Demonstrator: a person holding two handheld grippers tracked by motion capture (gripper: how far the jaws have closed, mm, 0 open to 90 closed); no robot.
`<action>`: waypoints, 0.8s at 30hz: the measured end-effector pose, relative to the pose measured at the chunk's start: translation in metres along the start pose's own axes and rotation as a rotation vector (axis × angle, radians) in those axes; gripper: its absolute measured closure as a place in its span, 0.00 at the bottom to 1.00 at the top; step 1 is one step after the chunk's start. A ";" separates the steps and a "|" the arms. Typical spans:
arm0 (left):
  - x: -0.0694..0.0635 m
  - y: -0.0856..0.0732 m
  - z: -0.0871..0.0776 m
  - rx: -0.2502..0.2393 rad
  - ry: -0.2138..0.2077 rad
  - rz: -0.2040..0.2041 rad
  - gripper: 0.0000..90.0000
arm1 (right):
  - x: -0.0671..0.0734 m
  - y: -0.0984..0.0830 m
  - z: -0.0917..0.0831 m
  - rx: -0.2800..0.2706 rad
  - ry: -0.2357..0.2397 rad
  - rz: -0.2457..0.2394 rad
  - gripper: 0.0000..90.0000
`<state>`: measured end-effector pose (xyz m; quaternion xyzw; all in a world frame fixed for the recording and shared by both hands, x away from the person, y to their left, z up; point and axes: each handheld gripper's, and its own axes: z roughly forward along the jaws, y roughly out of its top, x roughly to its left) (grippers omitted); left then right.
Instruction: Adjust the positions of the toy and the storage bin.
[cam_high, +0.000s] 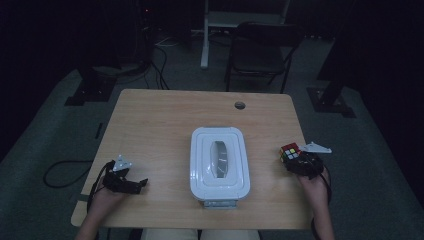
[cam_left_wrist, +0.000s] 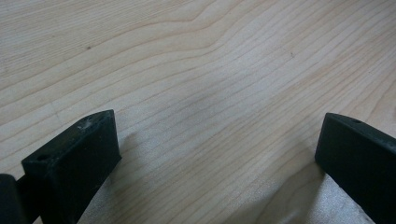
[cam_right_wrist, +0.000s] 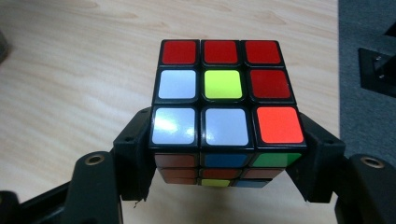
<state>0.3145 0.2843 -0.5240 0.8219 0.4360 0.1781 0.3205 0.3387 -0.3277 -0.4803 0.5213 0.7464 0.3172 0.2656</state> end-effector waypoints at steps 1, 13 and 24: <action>0.000 0.000 0.000 0.000 0.000 0.000 0.01 | 0.000 -0.004 -0.004 -0.002 0.002 0.003 0.38; 0.000 0.000 0.000 0.000 0.000 0.000 0.01 | 0.002 -0.040 -0.036 -0.003 0.005 0.055 0.38; 0.000 0.000 0.000 0.000 0.000 0.000 0.01 | 0.009 -0.060 -0.034 0.035 0.010 0.067 0.38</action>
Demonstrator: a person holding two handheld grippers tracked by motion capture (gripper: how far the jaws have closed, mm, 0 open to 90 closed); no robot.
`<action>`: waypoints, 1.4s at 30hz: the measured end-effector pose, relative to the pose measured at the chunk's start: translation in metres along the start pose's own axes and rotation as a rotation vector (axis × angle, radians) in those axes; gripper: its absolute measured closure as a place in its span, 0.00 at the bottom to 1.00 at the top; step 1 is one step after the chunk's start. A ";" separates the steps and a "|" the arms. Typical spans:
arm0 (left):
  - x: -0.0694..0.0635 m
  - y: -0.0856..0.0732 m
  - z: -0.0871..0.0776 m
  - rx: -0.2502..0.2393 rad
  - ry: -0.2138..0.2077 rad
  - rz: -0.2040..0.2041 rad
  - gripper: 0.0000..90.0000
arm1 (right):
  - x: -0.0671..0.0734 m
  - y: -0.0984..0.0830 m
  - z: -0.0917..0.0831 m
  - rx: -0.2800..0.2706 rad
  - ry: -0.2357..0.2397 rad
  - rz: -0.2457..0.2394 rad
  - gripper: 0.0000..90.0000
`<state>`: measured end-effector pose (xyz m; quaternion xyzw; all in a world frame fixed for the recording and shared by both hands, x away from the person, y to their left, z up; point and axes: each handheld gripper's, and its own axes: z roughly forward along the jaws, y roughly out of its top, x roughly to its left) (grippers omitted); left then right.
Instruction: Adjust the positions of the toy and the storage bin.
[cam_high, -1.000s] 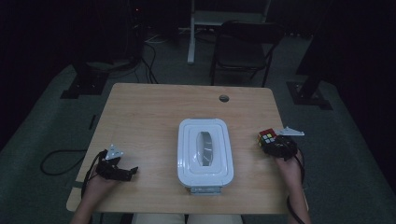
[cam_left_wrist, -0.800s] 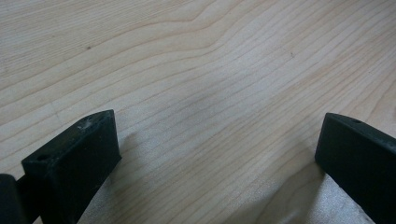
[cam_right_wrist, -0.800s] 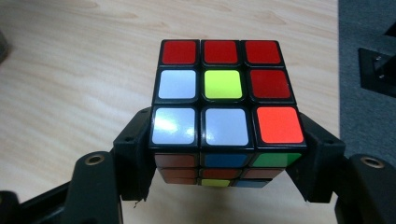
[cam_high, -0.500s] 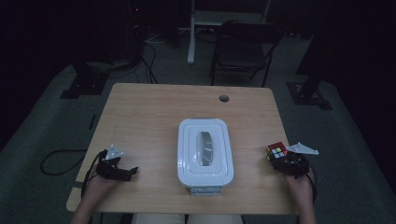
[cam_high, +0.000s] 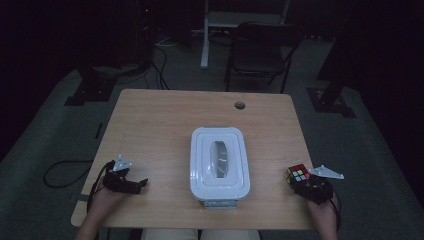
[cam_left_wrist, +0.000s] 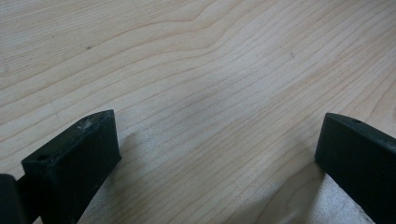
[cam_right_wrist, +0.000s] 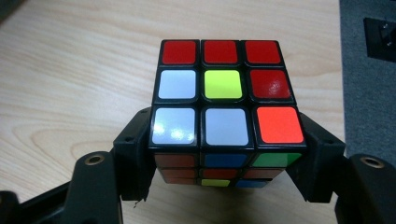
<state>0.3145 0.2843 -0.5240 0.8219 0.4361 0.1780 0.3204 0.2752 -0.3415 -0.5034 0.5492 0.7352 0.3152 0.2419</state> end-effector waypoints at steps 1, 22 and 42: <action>0.000 0.000 0.000 0.000 0.000 0.000 0.01 | 0.000 -0.002 0.001 -0.008 0.013 0.007 0.38; 0.000 0.000 0.000 0.000 0.000 0.000 0.01 | -0.004 0.024 -0.018 -0.104 0.019 0.004 0.15; 0.000 0.000 0.000 0.000 0.000 0.000 0.01 | 0.050 0.071 0.015 -0.171 0.158 -0.127 0.15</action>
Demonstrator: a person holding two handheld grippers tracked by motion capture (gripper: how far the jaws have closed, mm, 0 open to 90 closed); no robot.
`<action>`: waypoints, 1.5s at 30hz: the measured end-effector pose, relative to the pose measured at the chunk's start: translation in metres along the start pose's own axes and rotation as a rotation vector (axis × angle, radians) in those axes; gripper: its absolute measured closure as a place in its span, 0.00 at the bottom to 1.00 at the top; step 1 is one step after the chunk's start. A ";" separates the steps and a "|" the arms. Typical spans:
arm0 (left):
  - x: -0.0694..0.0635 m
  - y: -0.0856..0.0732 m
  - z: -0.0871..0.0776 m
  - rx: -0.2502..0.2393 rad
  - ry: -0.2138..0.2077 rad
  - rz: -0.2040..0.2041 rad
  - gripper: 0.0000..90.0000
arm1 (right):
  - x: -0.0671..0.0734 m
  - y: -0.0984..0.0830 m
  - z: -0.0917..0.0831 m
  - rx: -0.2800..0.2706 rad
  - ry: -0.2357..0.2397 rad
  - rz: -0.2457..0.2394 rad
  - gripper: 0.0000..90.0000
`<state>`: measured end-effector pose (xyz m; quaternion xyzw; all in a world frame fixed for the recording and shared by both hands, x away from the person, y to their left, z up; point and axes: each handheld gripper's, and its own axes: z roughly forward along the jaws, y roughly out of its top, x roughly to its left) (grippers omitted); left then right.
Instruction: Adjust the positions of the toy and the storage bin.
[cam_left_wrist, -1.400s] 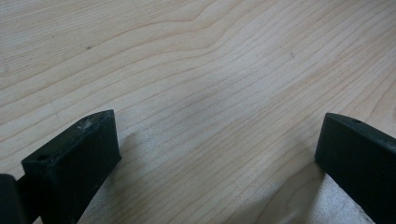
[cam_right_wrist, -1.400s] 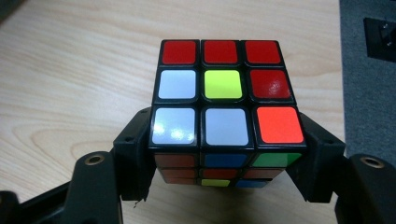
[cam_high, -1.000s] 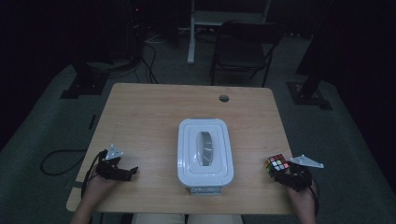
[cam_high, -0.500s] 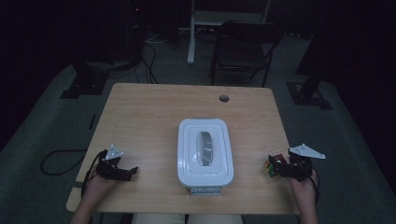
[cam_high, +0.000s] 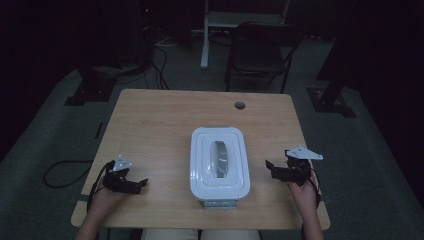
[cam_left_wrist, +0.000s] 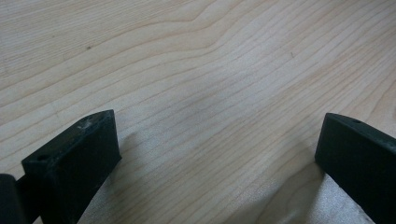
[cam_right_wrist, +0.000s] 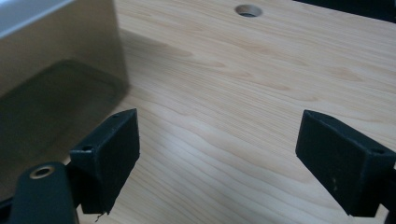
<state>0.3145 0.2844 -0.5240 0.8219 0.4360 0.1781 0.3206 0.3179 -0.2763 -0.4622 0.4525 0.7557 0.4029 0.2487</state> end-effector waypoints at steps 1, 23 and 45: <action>0.000 0.000 0.000 -0.001 0.000 0.000 0.01 | 0.002 0.000 0.003 -0.004 0.007 0.001 0.15; 0.000 0.000 0.000 0.000 -0.001 0.000 0.01 | 0.034 -0.025 0.063 0.103 0.094 0.014 0.15; -0.002 0.000 -0.001 0.004 -0.045 0.048 0.01 | 0.038 -0.027 0.076 0.179 0.058 -0.027 0.13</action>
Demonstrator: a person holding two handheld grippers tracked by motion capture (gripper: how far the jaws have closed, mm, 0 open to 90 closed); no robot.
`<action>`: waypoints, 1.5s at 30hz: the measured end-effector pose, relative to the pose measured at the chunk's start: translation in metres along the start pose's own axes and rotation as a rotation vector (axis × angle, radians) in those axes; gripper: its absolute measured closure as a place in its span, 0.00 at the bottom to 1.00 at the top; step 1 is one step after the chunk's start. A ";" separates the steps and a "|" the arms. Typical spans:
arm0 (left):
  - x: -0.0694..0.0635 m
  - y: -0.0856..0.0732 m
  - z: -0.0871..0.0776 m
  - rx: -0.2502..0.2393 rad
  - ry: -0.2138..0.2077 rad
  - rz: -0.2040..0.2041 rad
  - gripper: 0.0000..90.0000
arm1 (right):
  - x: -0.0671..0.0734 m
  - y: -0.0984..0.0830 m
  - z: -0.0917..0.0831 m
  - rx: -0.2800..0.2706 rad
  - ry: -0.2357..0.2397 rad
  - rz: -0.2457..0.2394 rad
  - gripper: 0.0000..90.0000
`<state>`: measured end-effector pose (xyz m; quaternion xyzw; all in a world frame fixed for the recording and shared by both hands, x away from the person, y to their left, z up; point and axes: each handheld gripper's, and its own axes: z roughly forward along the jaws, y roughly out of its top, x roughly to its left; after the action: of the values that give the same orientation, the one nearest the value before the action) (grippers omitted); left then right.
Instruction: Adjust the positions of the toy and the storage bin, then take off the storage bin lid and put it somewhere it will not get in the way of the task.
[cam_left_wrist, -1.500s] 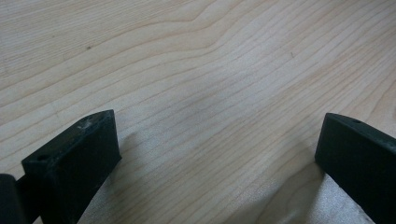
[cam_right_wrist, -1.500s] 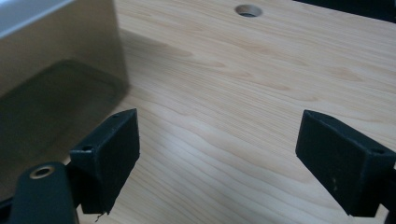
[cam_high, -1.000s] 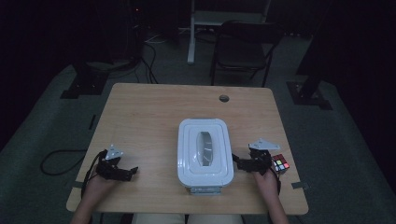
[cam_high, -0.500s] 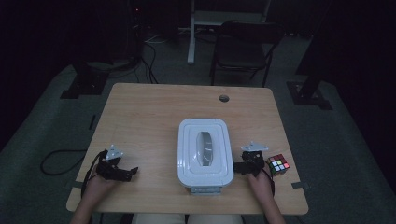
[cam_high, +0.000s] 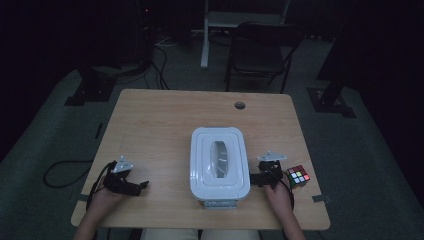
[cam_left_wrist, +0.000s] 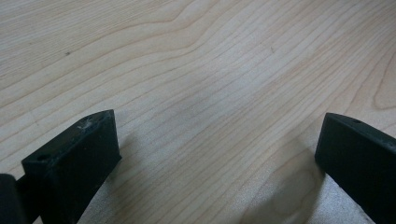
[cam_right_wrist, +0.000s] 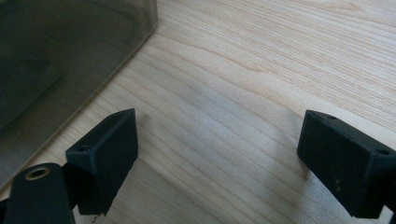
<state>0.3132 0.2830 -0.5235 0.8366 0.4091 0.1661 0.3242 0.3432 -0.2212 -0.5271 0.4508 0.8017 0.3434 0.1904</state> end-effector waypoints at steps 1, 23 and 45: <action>0.000 0.000 0.000 0.001 0.001 0.000 0.01 | 0.000 0.000 0.000 0.000 0.000 0.000 0.13; -0.007 0.014 -0.012 0.010 -0.082 0.030 0.01 | 0.000 0.000 0.000 0.000 0.000 0.001 0.13; -0.036 0.063 -0.033 -0.066 -0.180 0.104 0.01 | 0.000 0.000 0.000 0.000 0.000 0.001 0.13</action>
<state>0.3094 0.2390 -0.4571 0.8572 0.3285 0.1200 0.3779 0.3433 -0.2212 -0.5271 0.4511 0.8015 0.3432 0.1903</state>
